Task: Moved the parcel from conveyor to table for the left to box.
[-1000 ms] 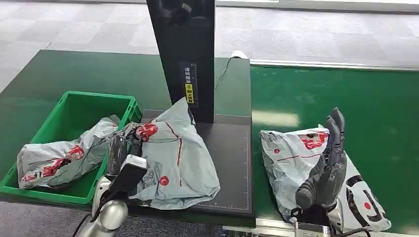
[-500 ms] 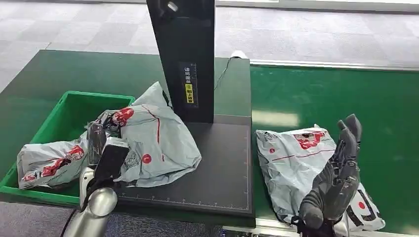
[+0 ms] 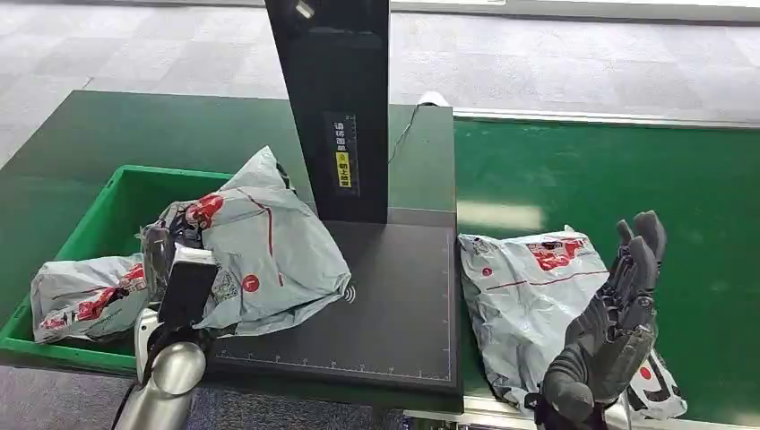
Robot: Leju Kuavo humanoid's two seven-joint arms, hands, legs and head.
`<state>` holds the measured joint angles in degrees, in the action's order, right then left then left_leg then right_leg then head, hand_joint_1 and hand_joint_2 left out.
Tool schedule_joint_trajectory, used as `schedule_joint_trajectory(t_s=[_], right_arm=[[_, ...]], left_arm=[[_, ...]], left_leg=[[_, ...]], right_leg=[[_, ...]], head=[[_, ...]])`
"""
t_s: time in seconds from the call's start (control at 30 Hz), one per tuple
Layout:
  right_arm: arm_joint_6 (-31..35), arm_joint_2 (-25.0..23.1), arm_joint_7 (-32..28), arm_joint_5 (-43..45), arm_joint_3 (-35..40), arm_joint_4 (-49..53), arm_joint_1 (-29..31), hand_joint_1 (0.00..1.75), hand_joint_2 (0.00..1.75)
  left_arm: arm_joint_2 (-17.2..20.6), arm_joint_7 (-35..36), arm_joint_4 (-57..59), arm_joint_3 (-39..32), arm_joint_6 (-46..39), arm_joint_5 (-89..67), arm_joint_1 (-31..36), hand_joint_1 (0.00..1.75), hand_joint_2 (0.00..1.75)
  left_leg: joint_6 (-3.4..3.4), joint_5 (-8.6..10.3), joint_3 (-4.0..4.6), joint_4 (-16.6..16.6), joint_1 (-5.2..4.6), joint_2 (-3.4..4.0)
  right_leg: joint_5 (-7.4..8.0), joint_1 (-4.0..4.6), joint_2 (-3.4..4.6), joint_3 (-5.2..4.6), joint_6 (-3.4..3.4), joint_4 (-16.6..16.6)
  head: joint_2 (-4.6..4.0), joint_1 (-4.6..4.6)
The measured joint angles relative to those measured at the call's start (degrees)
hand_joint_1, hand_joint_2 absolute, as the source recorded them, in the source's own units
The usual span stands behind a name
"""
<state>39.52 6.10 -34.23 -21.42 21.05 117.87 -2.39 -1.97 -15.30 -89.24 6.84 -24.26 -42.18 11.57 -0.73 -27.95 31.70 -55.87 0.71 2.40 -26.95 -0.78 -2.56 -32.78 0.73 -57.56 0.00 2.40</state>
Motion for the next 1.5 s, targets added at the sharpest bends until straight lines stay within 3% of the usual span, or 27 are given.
schedule_joint_trajectory(t_s=[0.67,0.87,1.13,1.2,1.37,1.5], right_arm=[[0.0,-0.2,0.0,0.0,0.0,0.1,0.0,0.0,0.0],[0.0,-1.7,-2.6,-2.7,-0.5,0.2,-0.2,0.0,0.0],[-3.5,0.1,-5.2,15.2,-2.8,0.6,-2.1,0.0,0.0],[-5.8,0.5,-5.1,15.5,-3.4,0.4,-3.3,0.0,0.0],[-6.5,1.2,-5.1,15.9,-3.4,-0.8,-4.1,0.0,0.0],[-6.7,1.5,-4.7,15.9,-3.3,-1.3,-4.0,0.0,0.0]], left_arm=[[-0.3,0.1,-0.1,-0.4,0.0,0.0,-0.3,1.75,1.75],[-0.5,2.8,-1.0,-2.2,-2.2,-5.6,-0.9,1.75,1.75],[0.7,5.9,-0.6,-11.1,-5.9,-9.3,-1.6,1.75,1.75],[2.8,8.9,2.9,-14.0,-7.1,-8.9,0.4,1.75,1.75],[10.4,5.2,18.4,-21.6,-9.2,-3.8,8.2,1.75,1.75],[11.9,5.4,22.7,-23.5,-10.0,-4.1,10.0,1.75,1.75]], left_leg=[[0.0,0.0,0.01,0.0,0.0,0.0],[0.0,0.0,0.01,0.0,0.0,0.01],[0.0,0.0,0.01,0.0,0.0,0.0],[0.0,0.0,0.01,0.0,0.01,-0.03],[-0.07,0.05,-0.11,0.0,0.18,0.45],[-0.07,0.04,-0.07,0.0,0.16,0.27]], right_leg=[[0.0,0.0,0.0,0.0,0.0,0.0],[0.0,0.0,0.01,-0.01,0.0,0.0],[-0.01,0.0,0.0,-0.01,0.0,0.0],[-0.02,0.01,-0.02,-0.01,-0.01,0.0],[0.08,0.19,0.41,-0.08,-0.17,0.0],[0.06,0.17,0.3,0.02,-0.16,0.0]], head=[[0.0,0.0],[0.0,-0.02],[0.0,-0.02],[0.0,-0.05],[0.0,-0.02],[0.0,0.0]])
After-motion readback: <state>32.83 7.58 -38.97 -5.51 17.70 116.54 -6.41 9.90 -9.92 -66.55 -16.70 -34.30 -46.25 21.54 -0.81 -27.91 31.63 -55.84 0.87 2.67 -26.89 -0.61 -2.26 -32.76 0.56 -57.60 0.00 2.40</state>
